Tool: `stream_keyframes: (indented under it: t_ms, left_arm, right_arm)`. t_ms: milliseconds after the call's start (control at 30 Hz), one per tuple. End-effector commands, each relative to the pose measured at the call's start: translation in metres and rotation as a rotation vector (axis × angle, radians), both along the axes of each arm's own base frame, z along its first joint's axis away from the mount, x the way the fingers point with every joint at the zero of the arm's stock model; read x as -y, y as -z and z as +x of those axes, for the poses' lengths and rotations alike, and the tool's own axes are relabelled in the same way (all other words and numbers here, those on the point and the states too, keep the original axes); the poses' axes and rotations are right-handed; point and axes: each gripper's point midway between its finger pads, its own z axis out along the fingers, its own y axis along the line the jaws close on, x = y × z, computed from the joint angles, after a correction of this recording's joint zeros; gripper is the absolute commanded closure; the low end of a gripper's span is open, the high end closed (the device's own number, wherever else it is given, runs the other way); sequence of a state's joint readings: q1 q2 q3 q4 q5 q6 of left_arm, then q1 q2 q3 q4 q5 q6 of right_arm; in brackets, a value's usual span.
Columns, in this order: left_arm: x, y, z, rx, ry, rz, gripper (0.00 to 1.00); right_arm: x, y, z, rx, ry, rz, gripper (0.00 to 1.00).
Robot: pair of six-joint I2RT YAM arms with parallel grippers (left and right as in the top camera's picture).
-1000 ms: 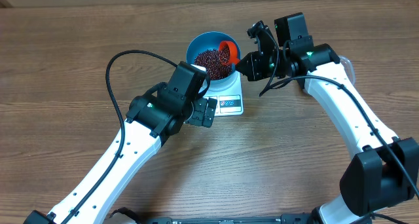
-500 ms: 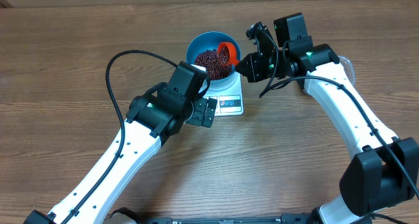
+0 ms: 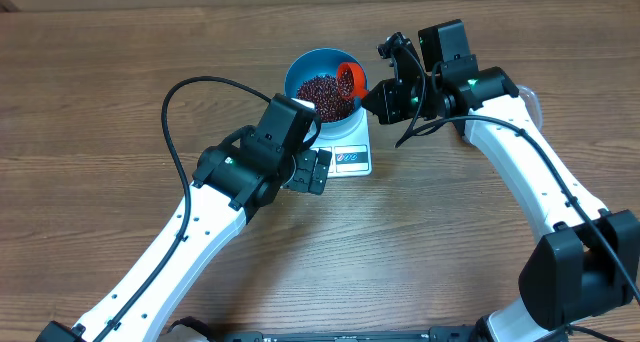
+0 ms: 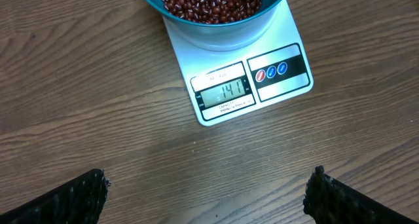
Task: Scoop item into bowl and weigh 150g on scale
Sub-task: 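Tilt the scoop with the right gripper to pour beans into the bowl, then hold the tilted scoop over the bowl with the right gripper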
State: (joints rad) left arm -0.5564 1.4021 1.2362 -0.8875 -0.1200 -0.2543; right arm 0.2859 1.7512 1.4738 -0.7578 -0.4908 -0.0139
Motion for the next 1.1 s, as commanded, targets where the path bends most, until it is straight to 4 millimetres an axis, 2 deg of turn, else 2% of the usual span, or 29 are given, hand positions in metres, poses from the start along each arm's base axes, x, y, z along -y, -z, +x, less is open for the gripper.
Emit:
stream_keyframes:
  t_ms: [0,167,1067]
  left_arm:
    - [-0.001,0.0,-0.001,0.003,0.014,0.005,0.0]
    - [-0.001,0.0,-0.001,0.003,0.014,0.005,0.0]
    - [-0.001,0.0,-0.001,0.003,0.014,0.005,0.0]
  right_arm:
    - [-0.014,-0.024,-0.007,0.109,-0.131,0.007,0.96]
    - [0.002,-0.018,0.007,0.07,0.036,-0.044,0.96]
    - [0.002,-0.017,0.006,0.065,0.034,-0.042,0.96]
